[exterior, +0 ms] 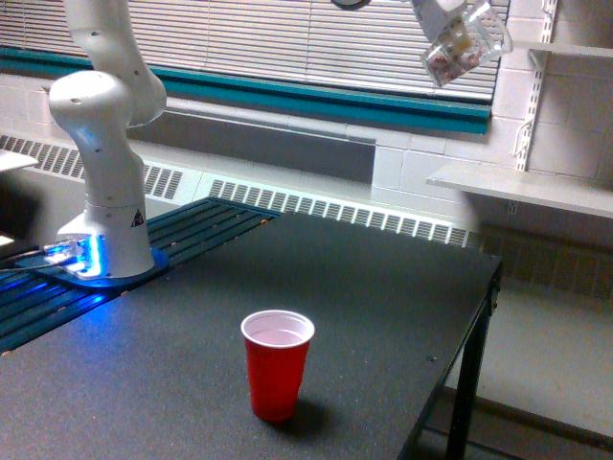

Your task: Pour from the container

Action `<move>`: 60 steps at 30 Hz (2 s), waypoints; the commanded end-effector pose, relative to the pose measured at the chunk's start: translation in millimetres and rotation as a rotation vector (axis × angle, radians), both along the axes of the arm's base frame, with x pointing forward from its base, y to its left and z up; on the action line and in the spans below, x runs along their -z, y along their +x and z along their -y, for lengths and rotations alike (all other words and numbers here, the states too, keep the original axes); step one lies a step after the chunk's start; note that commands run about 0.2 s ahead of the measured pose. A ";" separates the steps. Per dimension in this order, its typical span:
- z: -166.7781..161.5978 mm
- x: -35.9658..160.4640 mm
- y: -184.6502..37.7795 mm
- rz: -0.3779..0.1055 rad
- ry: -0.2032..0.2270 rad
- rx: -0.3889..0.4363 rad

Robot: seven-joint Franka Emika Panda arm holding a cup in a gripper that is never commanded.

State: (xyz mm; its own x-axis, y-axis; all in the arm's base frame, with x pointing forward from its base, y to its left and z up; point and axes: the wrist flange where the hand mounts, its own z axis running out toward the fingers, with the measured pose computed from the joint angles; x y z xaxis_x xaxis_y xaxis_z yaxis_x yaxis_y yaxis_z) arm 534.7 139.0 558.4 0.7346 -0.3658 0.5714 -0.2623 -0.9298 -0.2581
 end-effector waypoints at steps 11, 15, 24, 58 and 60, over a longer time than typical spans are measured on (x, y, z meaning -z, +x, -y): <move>70.6 31.0 -25.6 -0.028 -0.012 0.179; 86.2 41.8 -35.9 -0.036 -0.007 0.221; 124.7 65.7 -62.7 -0.068 0.005 0.300; 274.3 128.2 -146.4 -0.251 -0.006 0.615; 281.3 131.1 -148.0 -0.262 -0.006 0.633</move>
State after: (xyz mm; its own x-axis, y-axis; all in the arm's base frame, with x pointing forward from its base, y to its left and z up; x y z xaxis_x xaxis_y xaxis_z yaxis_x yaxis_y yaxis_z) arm 392.8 -123.0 431.8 0.5310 -0.7369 0.4183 -0.7724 -0.6240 -0.1189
